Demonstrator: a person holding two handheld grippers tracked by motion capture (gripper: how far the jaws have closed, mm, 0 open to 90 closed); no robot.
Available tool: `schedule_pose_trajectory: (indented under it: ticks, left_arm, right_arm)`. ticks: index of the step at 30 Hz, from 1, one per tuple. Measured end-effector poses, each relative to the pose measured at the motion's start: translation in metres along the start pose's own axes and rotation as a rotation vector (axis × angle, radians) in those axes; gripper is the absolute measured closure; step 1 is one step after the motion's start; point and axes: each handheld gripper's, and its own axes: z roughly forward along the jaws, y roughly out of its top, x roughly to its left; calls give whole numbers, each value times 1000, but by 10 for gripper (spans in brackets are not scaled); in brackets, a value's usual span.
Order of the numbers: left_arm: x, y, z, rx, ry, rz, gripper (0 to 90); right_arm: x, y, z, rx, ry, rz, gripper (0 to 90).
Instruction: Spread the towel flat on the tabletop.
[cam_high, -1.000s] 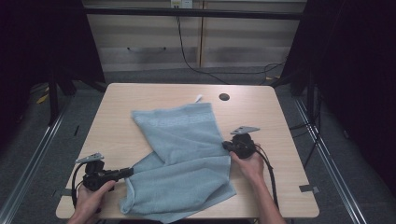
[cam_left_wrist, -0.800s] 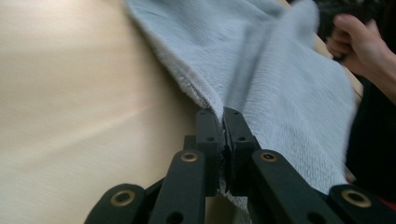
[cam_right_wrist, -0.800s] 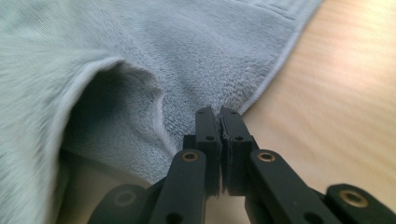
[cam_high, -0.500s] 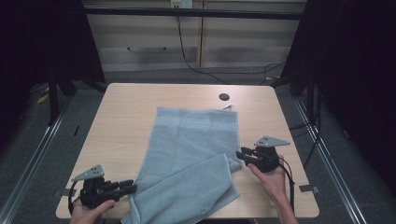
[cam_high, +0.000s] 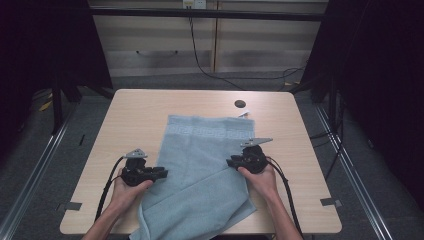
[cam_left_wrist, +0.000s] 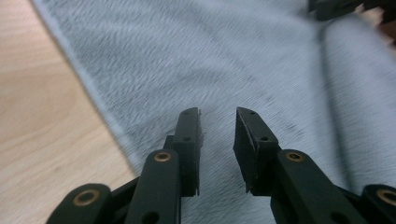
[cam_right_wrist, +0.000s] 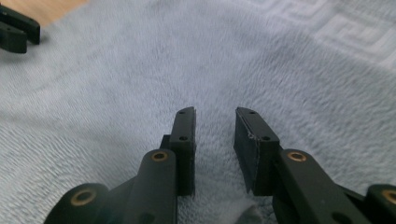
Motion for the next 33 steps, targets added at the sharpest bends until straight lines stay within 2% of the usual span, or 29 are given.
schedule_pose_trajectory:
  ticks: [4, 8, 9, 11, 14, 16, 17, 19, 23, 25, 27, 28, 29, 31, 32, 33]
  left_arm:
    - [-7, -7, -7, 23, -4, 37, 725]
    - [-18, -21, -17, 31, -13, 48, 773]
    - [-21, -25, -19, 30, -24, 34, 775]
    - [-31, -33, -24, 33, -47, 41, 775]
    - [-45, -41, -28, 51, -64, 82, 776]
    - [-56, -48, -31, 59, -86, 67, 776]
    - [-59, -50, -32, 64, -88, 78, 776]
    - [-63, -53, -33, 72, -107, 75, 775]
    - [-59, -49, -35, 39, -143, 73, 713]
    - [-52, -38, -38, -19, -146, 53, 673]
    - [-43, -24, -35, -48, -126, 32, 665]
    - [-37, -17, -30, -43, -112, 28, 659]
    - [-32, -11, -24, -42, -78, 30, 658]
    - [-19, -2, -10, -32, -65, 7, 646]
    - [-14, 1, -4, -29, -6, 9, 643]
    - [-12, 3, 0, -40, 8, -3, 638]
  right_arm:
    - [5, -12, -1, 31, -1, -10, 687]
    - [10, -23, -9, 15, 13, -4, 685]
    - [11, -25, -11, 15, 23, -3, 685]
    - [16, -29, -15, 21, 33, -13, 685]
    - [21, -36, -22, 28, 44, -27, 685]
    - [23, -41, -25, 17, 53, -20, 685]
    - [24, -44, -27, 12, 58, -21, 684]
    - [28, -46, -30, 27, 57, -34, 685]
    - [42, -58, -39, 24, 50, -90, 685]
    - [47, -65, -45, 15, 63, -91, 687]
    - [48, -70, -49, 9, 73, -77, 687]
    - [49, -71, -50, 8, 75, -77, 687]
    - [50, -72, -50, 5, 80, -82, 687]
    - [51, -71, -50, 18, 79, -86, 687]
    - [52, -72, -50, 17, 85, -89, 687]
    - [53, -73, -51, 17, 93, -92, 687]
